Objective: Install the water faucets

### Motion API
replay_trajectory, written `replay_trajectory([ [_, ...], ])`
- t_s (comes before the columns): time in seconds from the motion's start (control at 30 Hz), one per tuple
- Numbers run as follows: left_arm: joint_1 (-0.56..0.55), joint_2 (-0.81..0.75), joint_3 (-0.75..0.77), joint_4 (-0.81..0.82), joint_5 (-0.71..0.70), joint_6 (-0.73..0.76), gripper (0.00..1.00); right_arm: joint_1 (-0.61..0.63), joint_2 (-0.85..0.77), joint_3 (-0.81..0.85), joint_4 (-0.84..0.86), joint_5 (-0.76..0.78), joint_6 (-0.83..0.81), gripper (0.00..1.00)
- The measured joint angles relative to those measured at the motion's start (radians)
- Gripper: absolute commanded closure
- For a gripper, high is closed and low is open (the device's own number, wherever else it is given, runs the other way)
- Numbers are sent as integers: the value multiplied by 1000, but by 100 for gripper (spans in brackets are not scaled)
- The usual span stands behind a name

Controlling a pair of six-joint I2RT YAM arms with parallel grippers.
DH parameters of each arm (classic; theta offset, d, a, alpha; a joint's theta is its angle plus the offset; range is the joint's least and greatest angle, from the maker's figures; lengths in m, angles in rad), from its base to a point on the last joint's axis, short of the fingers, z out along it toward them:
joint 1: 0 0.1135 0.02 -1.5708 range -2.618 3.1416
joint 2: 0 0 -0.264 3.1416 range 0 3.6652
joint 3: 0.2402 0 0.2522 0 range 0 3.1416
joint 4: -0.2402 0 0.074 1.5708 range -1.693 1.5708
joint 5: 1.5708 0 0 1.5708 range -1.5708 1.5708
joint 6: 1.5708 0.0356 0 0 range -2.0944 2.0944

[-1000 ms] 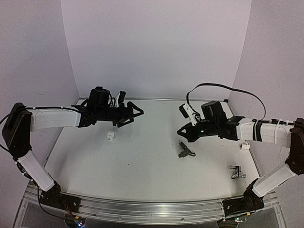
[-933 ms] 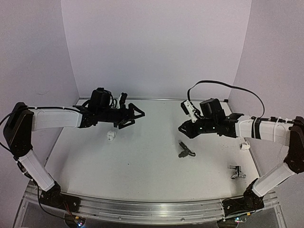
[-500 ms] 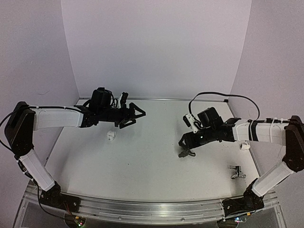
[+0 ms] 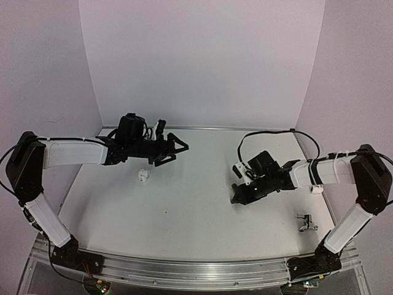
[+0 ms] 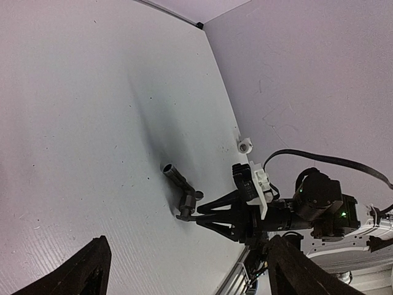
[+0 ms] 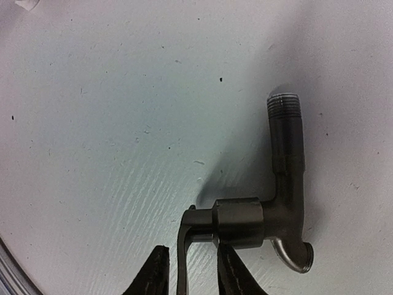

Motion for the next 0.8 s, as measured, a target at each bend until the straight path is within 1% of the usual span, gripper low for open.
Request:
replay_trajectory([
  [0.1,-5,0,0,0,0,-8,10,2,2,0,19,11,-7,98],
  [0.13,-8,0,0,0,0,-12,10,2,2,0,28,16,-13,100],
  [0.3,-18,0,0,0,0,-24,10,4,2,0,46,25,-47,100],
  [0.47,-28,7,0,7,4,-49,14,11,-19,0,55,-4,-105,100],
  [0.6,-33,80,30,28,40,-80,14,45,-91,-5,77,-75,-189,100],
  [0.7,-40,141,56,39,71,-98,11,76,-147,-7,98,-123,-238,100],
  [0.8,-55,197,89,45,105,-114,13,102,-185,-9,131,-168,-275,100],
])
